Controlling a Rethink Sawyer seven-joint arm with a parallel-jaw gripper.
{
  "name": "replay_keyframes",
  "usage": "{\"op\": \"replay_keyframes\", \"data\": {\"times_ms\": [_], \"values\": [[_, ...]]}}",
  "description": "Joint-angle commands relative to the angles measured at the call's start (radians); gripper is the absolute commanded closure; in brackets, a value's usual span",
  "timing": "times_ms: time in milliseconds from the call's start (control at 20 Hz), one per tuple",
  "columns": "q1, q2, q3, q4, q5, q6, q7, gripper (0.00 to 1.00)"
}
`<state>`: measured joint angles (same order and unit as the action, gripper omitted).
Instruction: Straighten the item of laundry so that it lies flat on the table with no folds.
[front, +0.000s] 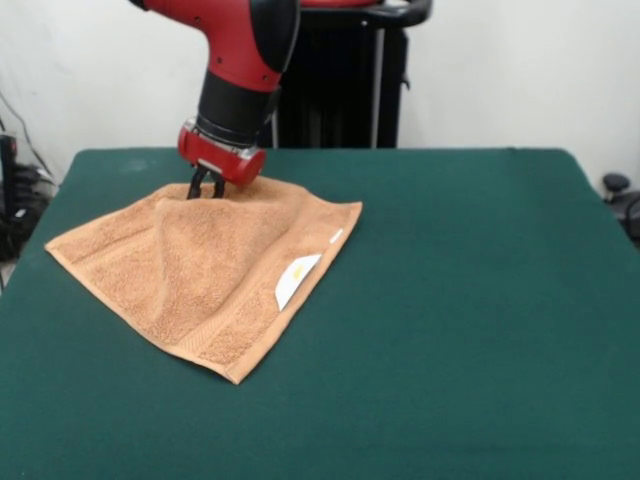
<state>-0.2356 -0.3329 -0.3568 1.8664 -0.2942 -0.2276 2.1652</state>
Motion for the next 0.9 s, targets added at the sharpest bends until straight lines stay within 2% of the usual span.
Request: {"op": "replay_keyframes", "data": {"times_ms": [50,550,900], "values": [[0.007,0.145,0.185,-0.056,0.037,-0.033,0.138,0.00],[0.014,0.122,0.181,-0.037,0.030,-0.036,0.139,0.00],[-0.015,0.007,0.202,0.029,-0.020,0.028,0.113,0.00]]}}
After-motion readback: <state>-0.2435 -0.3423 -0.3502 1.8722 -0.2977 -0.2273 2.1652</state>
